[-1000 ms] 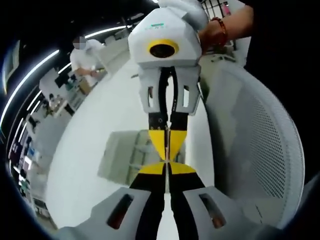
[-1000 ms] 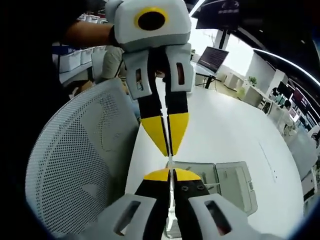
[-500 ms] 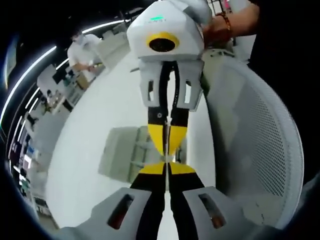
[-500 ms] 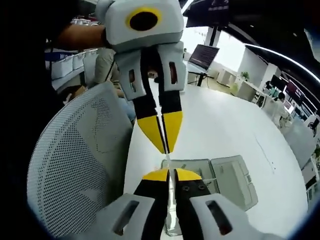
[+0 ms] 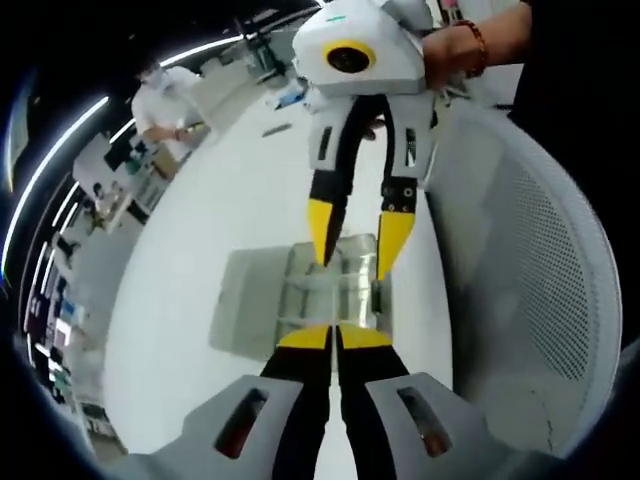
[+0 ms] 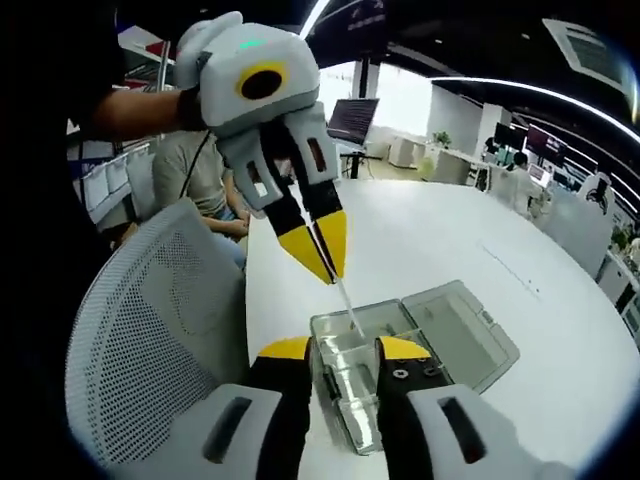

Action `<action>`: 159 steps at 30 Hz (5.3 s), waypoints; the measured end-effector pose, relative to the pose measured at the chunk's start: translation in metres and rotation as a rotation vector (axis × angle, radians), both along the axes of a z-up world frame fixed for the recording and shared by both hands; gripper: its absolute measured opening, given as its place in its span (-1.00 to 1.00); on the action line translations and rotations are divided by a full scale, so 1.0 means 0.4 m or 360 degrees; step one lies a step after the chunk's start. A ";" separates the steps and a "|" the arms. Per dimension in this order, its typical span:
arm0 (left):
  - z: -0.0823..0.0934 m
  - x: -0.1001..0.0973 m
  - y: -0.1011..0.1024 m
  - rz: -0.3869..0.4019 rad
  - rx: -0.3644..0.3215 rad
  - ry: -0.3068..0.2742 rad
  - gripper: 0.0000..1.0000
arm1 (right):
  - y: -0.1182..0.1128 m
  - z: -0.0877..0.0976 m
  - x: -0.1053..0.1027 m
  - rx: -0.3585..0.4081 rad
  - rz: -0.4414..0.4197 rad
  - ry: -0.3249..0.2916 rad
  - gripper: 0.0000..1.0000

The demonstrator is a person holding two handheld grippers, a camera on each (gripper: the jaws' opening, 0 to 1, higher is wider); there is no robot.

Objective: Insert the divider into the dual guide fixture by aligning both edges with the guide slots and pushing it downward to the bottom, including one-sided entry, uneven engagement, binding, and posture correction.

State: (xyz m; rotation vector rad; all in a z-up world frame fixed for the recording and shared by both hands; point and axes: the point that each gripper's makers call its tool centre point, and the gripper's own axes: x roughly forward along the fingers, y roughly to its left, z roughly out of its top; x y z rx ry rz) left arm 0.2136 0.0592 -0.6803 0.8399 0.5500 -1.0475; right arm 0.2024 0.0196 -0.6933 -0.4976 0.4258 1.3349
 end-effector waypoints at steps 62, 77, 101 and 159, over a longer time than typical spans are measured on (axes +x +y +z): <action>-0.124 0.078 0.047 -0.0082 0.0254 0.0278 -1.00 | -0.075 -0.014 0.009 0.0159 -0.0316 0.0183 -0.33; -0.130 0.079 0.048 -0.0075 0.0296 0.0305 -1.00 | -0.071 -0.015 0.010 0.0154 -0.0311 0.0186 -0.34; -0.127 0.095 0.029 -0.0102 0.0290 0.0575 -1.00 | -0.072 -0.013 0.012 0.0172 -0.0337 0.0197 -0.36; -0.224 0.096 0.026 -0.0074 0.0364 0.0622 -1.00 | -0.085 -0.031 0.011 0.0154 -0.0358 0.0240 -0.39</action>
